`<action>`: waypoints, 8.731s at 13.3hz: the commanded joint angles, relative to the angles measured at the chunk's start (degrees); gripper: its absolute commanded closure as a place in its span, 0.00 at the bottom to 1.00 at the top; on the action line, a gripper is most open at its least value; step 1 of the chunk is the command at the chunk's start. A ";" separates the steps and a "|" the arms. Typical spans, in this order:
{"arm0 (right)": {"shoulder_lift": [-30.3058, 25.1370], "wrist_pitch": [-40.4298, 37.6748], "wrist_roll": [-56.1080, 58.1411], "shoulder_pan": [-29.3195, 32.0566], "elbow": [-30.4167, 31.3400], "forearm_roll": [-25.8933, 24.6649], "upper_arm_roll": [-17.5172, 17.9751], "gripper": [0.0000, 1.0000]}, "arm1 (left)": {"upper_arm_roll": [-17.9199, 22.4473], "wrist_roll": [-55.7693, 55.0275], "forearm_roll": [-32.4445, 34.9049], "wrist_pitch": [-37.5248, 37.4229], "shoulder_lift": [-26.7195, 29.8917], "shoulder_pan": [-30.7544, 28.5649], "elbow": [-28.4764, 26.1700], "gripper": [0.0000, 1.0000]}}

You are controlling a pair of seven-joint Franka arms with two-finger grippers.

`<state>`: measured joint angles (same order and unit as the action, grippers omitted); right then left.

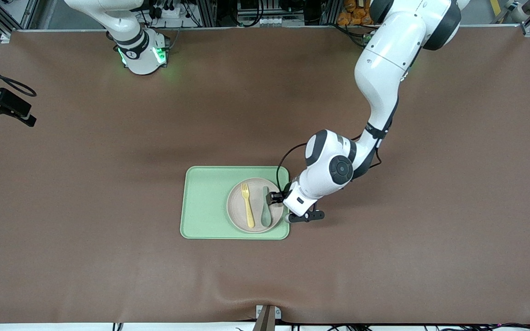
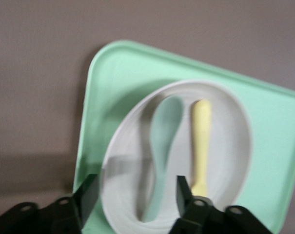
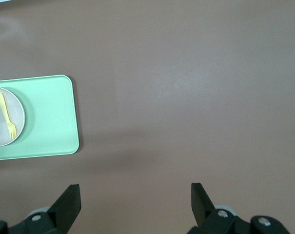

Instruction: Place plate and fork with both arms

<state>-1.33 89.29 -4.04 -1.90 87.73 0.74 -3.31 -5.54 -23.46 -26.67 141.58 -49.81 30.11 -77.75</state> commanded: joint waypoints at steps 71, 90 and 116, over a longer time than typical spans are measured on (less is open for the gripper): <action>52.32 28.57 -22.33 -33.09 -23.04 3.72 0.24 1.00 | -2.73 18.36 29.75 -51.23 50.78 -32.66 -8.83 0.00; 38.94 54.85 -12.05 -24.38 12.46 14.29 2.79 1.00 | -2.90 17.23 27.91 -50.61 50.34 -32.49 -9.27 0.00; 30.60 0.30 -13.67 -6.29 -16.44 11.83 -1.00 0.00 | -2.73 20.74 28.78 -51.49 50.34 -32.92 -8.04 0.00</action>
<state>30.52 94.53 -18.61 -11.08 73.84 13.01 -5.03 -8.38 -3.67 2.07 90.96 -0.32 -1.77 -86.05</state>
